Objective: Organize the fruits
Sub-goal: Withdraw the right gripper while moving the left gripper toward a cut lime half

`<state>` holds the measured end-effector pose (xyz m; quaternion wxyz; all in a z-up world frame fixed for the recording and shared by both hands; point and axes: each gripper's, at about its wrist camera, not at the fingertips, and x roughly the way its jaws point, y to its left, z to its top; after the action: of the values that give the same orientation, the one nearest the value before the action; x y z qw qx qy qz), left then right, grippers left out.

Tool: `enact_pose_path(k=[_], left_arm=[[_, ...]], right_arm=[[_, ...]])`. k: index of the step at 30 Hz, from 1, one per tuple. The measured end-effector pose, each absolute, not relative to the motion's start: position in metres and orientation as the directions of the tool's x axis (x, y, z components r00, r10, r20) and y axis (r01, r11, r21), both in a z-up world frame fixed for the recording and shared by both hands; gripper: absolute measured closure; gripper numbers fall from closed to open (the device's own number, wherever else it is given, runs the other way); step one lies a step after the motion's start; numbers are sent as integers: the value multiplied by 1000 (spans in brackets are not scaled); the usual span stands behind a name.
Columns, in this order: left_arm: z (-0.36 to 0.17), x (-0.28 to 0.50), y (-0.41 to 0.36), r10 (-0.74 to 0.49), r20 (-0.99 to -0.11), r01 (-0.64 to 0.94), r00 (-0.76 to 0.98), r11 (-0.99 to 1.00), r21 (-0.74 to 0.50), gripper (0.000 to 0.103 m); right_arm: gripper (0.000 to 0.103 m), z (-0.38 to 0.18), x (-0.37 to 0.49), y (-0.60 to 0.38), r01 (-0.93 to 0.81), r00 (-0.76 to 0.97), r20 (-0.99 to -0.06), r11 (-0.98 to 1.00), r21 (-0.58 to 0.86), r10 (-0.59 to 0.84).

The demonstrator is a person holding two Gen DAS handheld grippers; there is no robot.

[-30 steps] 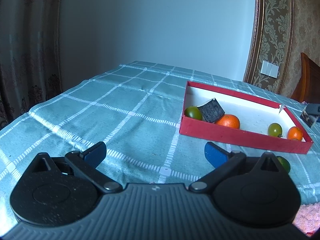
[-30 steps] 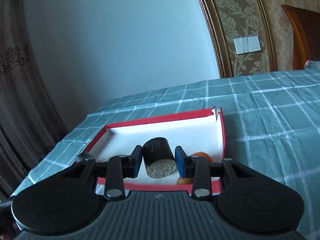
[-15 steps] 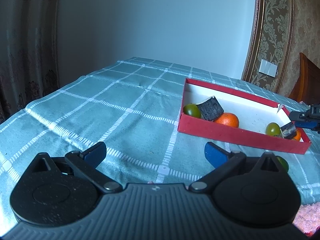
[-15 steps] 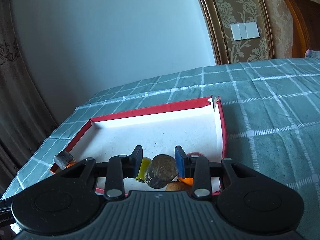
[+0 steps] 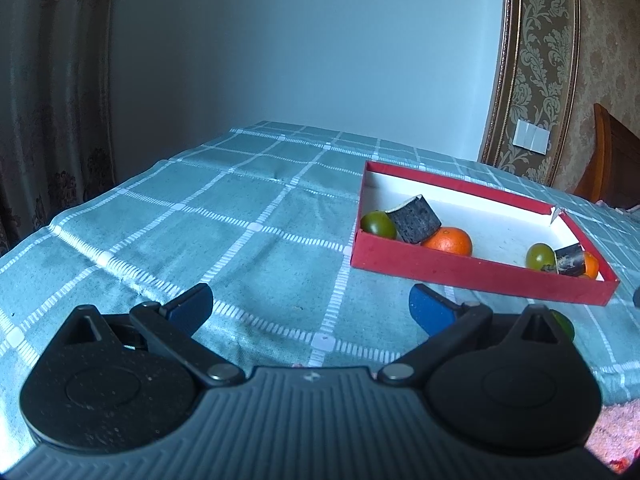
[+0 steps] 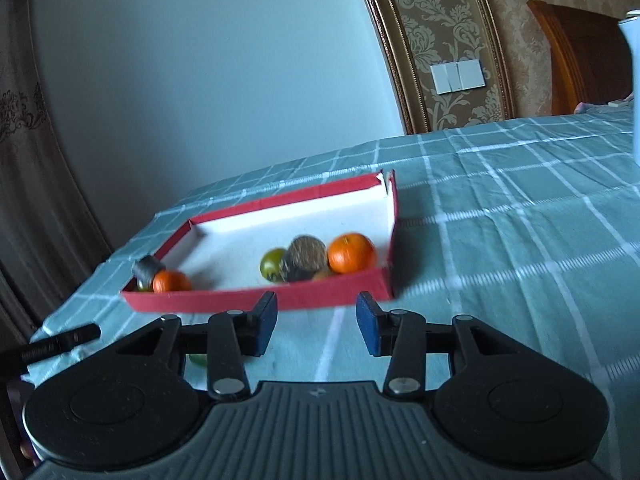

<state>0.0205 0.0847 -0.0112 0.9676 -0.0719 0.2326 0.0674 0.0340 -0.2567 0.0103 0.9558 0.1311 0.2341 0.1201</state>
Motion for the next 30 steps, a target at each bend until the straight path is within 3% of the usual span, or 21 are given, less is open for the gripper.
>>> enact_pose_path(k=[3,4,8,18,25,30], left_arm=[[-9,17,83,95,-445,-155,891,983,-100,0],[-8,15,82,89,-433,-143,897,985,-94,0],[-5,9,69,87,-409,-115,908,992,-45,0],[-5,6,23,36,-392,17,919,991,130,8],[-8,26,26,31,-454,11,890,996,89,7],[-11,42,34,-24,-532,27,846,1000,-2,14]], right_arm=[[55,-2,23,-258,-154,874,-403,942,299,271],[49,-6,23,-260,-147,873,-405,938,315,273],[44,-12,25,-275,-120,873,-389,902,415,295],[40,-14,27,-281,-119,867,-383,880,461,318],[39,-14,28,-282,-121,868,-378,875,468,322],[39,-14,29,-282,-120,864,-383,874,471,325]])
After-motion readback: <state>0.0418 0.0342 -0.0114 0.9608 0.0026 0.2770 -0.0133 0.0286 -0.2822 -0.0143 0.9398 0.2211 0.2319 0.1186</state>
